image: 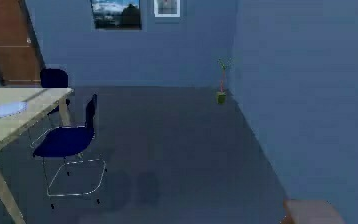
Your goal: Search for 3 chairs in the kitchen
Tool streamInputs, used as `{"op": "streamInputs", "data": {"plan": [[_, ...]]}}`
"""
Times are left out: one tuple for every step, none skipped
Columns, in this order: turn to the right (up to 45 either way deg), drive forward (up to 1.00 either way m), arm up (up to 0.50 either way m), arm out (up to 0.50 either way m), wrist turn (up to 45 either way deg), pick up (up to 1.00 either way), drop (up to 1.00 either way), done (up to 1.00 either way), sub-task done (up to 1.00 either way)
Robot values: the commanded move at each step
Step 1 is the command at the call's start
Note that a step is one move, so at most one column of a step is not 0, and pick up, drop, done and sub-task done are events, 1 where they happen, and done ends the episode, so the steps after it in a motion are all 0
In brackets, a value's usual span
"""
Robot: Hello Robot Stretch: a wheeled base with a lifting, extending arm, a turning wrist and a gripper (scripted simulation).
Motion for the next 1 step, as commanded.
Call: {"op": "streamInputs", "data": {"plan": [[-39.0,0.00,0.00,0.00,0.0,0.00,0.00,0.00,0.00]]}}
